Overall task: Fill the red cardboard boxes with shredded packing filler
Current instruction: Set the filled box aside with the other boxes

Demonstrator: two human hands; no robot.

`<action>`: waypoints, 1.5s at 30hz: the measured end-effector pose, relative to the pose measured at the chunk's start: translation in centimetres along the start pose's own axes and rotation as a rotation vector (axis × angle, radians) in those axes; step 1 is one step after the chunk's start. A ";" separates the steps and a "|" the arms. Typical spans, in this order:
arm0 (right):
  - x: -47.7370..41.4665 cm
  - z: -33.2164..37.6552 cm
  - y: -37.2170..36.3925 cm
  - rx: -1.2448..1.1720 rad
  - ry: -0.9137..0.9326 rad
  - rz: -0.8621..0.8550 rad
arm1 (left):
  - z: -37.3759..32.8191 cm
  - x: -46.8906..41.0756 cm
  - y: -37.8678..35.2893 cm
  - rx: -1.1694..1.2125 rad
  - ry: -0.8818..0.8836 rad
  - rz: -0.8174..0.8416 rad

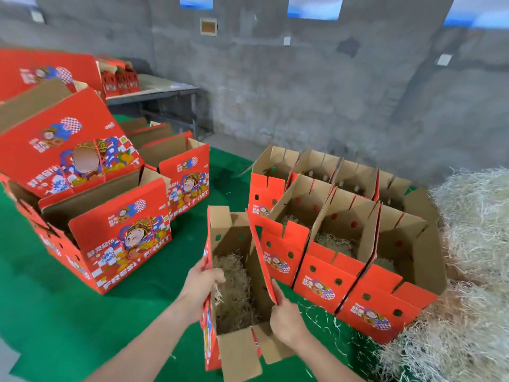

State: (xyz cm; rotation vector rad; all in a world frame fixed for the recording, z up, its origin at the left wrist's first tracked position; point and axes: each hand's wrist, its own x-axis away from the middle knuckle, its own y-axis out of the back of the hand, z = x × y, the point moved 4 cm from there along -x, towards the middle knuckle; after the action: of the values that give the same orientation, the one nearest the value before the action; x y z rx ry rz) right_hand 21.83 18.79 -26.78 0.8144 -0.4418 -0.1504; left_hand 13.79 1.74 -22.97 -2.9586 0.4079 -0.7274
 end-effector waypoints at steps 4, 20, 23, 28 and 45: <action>-2.8 2.4 0.3 -0.166 -0.045 -0.175 | -3.7 -3.9 1.8 -0.092 0.008 0.036; -17.2 11.5 -1.4 -0.551 -0.444 -0.545 | -9.6 -19.3 3.8 -0.847 -0.268 0.230; -15.4 12.9 -2.0 -0.057 -0.154 -0.767 | -8.3 -21.2 4.3 -0.923 -0.324 0.191; -16.7 14.5 -4.4 0.758 0.087 -0.387 | -8.4 -24.4 3.3 -0.806 -0.348 0.184; -26.1 12.5 1.9 0.550 -0.245 -0.206 | -12.0 -23.9 0.2 -0.623 -0.161 0.525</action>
State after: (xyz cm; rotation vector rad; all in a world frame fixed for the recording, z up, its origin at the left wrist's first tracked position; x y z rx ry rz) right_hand -7.17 19.42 -26.28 1.3920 -0.6429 -0.3300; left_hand -12.17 8.00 -23.02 -3.1401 1.5630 -0.3311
